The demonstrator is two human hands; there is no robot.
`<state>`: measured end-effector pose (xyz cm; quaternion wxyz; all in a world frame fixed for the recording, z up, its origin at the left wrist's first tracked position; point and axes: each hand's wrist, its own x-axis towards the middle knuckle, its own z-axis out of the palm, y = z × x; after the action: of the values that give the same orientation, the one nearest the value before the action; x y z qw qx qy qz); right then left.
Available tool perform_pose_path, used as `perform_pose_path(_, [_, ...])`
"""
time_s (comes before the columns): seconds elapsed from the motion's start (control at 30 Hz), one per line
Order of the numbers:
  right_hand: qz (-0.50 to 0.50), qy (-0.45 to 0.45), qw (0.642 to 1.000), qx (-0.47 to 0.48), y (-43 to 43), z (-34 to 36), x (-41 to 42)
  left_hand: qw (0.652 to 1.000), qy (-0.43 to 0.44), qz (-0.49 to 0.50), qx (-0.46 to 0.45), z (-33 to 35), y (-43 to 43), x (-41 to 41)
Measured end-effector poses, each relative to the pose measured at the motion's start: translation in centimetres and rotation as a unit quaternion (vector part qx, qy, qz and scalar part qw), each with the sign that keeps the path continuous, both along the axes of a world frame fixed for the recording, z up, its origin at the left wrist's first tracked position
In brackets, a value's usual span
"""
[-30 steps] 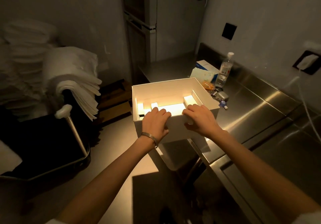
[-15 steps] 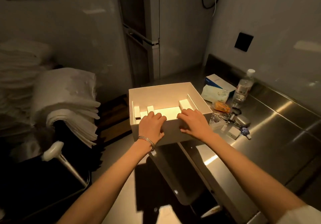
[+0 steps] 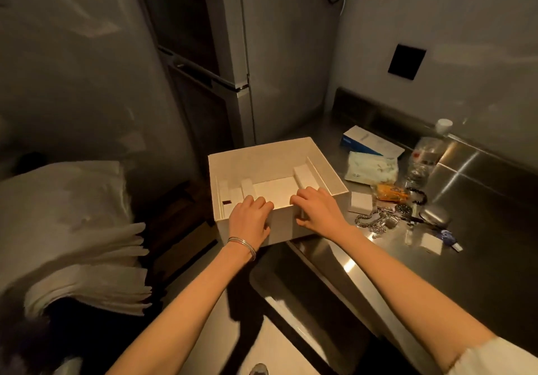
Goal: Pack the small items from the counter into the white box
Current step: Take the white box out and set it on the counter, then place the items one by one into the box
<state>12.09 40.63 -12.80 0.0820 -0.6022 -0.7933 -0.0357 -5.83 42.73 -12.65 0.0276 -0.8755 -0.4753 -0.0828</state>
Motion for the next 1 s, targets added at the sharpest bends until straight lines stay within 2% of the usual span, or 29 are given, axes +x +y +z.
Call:
perform_pose_path(0.33, [-0.107,-0.019,0.994,-0.015,6.0,-1.1,1.1,0.996,-0.009,-0.085,0.017,-1.7,8.8,2.0])
perform_pose_path(0.7, [-0.160,-0.007,0.987,-0.007,8.4,-1.7,4.7,0.992,-0.031,-0.119,0.032,-2.3,12.8,6.4])
perform_pose_path(0.73, [-0.162,0.009,0.987,-0.006,8.3,-1.7,5.0,0.992,-0.032,-0.121,0.033,-2.3,12.9,6.7])
perform_pose_path(0.8, [-0.176,0.100,0.979,0.020,7.3,-1.7,5.6,0.991,-0.030,-0.124,0.035,-2.4,13.2,7.2])
perform_pose_path(0.9, [-0.242,0.238,0.934,0.112,3.6,-2.5,7.1,0.991,-0.013,-0.124,0.045,-2.8,13.2,7.4])
perform_pose_path(0.93, [-0.275,0.247,0.920,0.130,2.2,-3.1,8.0,0.991,-0.007,-0.119,0.052,-2.9,13.2,7.5])
perform_pose_path(1.0, [-0.341,0.236,0.904,0.099,0.1,-4.6,10.4,0.992,0.001,-0.108,0.065,-3.1,12.9,8.0])
